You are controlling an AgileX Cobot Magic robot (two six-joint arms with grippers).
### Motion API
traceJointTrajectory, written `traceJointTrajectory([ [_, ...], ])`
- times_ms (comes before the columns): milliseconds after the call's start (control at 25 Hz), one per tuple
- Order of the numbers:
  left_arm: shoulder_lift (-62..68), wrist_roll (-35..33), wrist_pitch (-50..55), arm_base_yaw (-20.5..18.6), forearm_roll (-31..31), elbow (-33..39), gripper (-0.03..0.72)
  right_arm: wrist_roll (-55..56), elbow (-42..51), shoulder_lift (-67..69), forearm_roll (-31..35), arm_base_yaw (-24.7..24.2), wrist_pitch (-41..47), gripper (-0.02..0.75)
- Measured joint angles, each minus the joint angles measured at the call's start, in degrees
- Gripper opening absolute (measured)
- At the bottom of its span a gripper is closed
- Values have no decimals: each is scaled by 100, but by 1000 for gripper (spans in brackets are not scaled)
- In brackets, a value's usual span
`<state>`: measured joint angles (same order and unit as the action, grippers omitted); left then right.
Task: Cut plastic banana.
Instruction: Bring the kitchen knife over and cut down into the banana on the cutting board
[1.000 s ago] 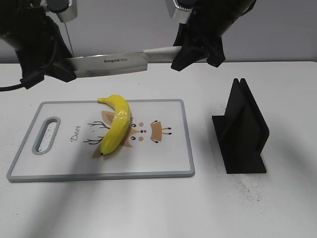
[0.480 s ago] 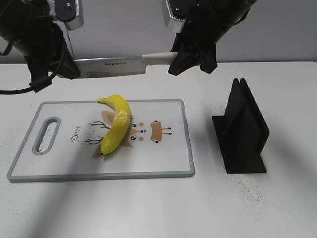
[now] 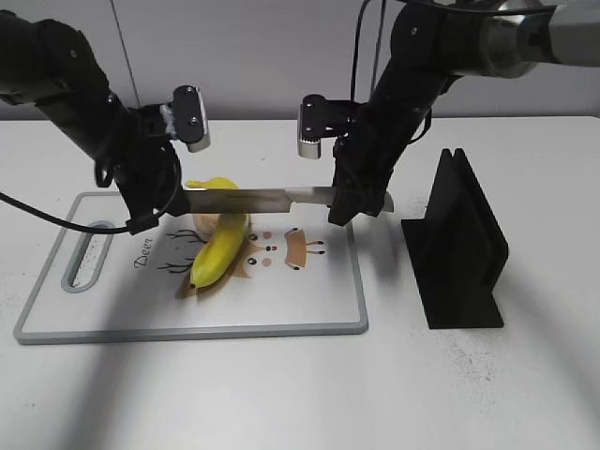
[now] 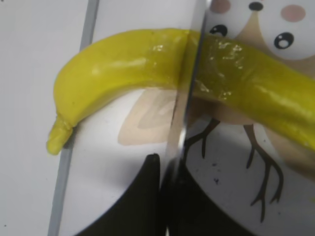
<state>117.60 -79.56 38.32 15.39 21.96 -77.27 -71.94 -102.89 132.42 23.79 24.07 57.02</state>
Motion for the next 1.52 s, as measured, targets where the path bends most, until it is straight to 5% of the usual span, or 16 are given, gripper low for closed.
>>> traceJointTrajectory([
  [440, -173, -51, -47, 14, -135, -1, -2, 503, -59, -76, -273, 104, 105, 174],
  [1000, -1764, 129, 1678, 18, 74, 18, -14, 625, 7, -1726, -310, 179, 969, 173],
  [1520, -1996, 153, 1826, -1, 241, 18, 16, 620, 17, -1839, -275, 183, 1086, 173],
])
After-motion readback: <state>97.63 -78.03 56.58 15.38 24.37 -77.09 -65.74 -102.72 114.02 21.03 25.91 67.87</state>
